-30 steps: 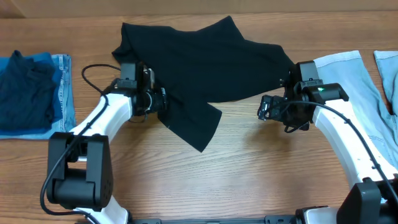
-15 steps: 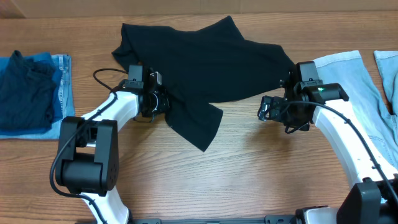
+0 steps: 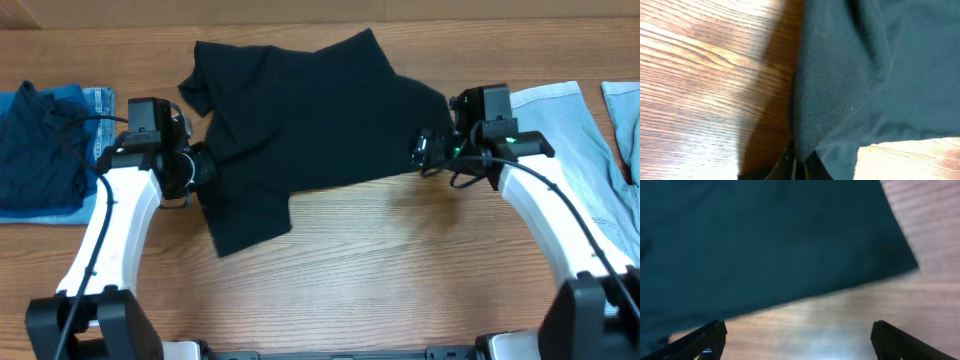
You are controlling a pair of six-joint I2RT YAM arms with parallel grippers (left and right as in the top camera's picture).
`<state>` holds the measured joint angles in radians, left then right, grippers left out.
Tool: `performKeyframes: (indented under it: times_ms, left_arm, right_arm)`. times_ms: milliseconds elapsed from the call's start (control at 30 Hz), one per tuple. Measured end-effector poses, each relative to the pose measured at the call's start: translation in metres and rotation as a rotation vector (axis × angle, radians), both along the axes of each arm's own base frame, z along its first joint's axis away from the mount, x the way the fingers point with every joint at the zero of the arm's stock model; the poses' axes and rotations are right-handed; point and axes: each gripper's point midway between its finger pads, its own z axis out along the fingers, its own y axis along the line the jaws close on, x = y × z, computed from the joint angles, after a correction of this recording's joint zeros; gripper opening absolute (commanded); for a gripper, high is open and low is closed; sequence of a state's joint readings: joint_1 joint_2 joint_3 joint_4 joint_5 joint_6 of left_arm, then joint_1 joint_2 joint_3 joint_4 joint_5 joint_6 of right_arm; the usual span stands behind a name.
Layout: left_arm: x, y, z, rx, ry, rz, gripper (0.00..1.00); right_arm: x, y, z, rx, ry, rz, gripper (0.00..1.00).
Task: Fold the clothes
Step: 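Hold the t-shirt with both grippers and lift it, stretching it wide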
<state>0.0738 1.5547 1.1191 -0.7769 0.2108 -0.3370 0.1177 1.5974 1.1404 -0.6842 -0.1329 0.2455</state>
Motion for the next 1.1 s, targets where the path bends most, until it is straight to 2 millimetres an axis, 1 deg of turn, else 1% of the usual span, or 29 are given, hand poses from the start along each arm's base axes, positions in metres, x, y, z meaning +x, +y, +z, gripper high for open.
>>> performKeyframes:
  times_ms: [67, 100, 167, 233, 333, 433, 500, 567, 633, 733, 767, 833, 900, 967, 1000, 1033, 1067, 1100]
  left_arm:
    - [-0.004, 0.001, -0.002, 0.006, 0.020, 0.000, 0.04]
    - [-0.006, 0.001, -0.005, 0.009, 0.034, -0.001, 0.04]
    - [-0.011, 0.002, -0.007, 0.018, 0.056, 0.002, 0.04]
    - [-0.015, 0.005, -0.009, 0.032, 0.075, 0.007, 0.04]
    - [-0.018, 0.008, -0.010, 0.048, 0.089, 0.012, 0.04]
    - [-0.018, 0.009, -0.011, 0.058, 0.090, 0.015, 0.04]
    - [-0.018, 0.010, -0.011, 0.058, 0.089, 0.016, 0.04]
    - [-0.018, 0.010, -0.011, 0.058, 0.089, 0.016, 0.04]
    - [-0.018, 0.010, -0.011, 0.059, 0.090, 0.016, 0.04]
    - [-0.018, 0.010, -0.011, 0.059, 0.089, 0.016, 0.04]
    - [-0.018, 0.010, -0.011, 0.060, 0.089, 0.016, 0.04]
    - [-0.018, 0.010, -0.011, 0.061, 0.089, 0.017, 0.04]
    - [-0.018, 0.010, -0.011, 0.062, 0.089, 0.017, 0.04]
    - [-0.018, 0.010, -0.011, 0.062, 0.090, 0.017, 0.04]
    - [-0.018, 0.010, -0.011, 0.062, 0.090, 0.017, 0.04]
    - [-0.018, 0.010, -0.011, 0.062, 0.090, 0.017, 0.04]
    - [-0.018, 0.010, -0.011, 0.062, 0.090, 0.017, 0.04]
    - [-0.018, 0.010, -0.011, 0.062, 0.090, 0.017, 0.04]
  right_arm:
    - [0.008, -0.002, -0.014, -0.017, 0.009, -0.004, 1.00]
    - [0.012, -0.005, -0.029, -0.033, 0.030, -0.010, 1.00]
    - [0.014, -0.012, -0.053, -0.057, 0.076, -0.026, 1.00]
    - [0.018, -0.028, -0.078, -0.082, 0.116, -0.064, 1.00]
    - [0.021, -0.056, -0.096, -0.092, 0.144, -0.132, 1.00]
    - [0.026, -0.082, -0.096, -0.087, 0.129, -0.198, 1.00]
    - [0.028, -0.090, -0.095, -0.074, 0.121, -0.212, 1.00]
    - [0.030, -0.088, -0.094, -0.056, 0.114, -0.203, 1.00]
    - [0.030, -0.080, -0.096, -0.027, 0.118, -0.181, 1.00]
    - [0.035, -0.076, -0.096, -0.003, 0.107, -0.163, 0.99]
    - [0.037, -0.074, -0.095, 0.007, 0.104, -0.155, 0.97]
    - [0.041, -0.070, -0.095, 0.025, 0.095, -0.143, 0.87]
    - [0.042, -0.068, -0.094, 0.042, 0.091, -0.139, 0.86]
    - [0.042, -0.064, -0.095, 0.057, 0.091, -0.128, 0.80]
    - [0.042, -0.063, -0.095, 0.063, 0.094, -0.126, 0.76]
    - [0.041, -0.062, -0.095, 0.067, 0.096, -0.119, 0.68]
    - [0.040, -0.061, -0.096, 0.075, 0.102, -0.116, 0.62]
    - [0.039, -0.060, -0.096, 0.080, 0.109, -0.117, 0.54]
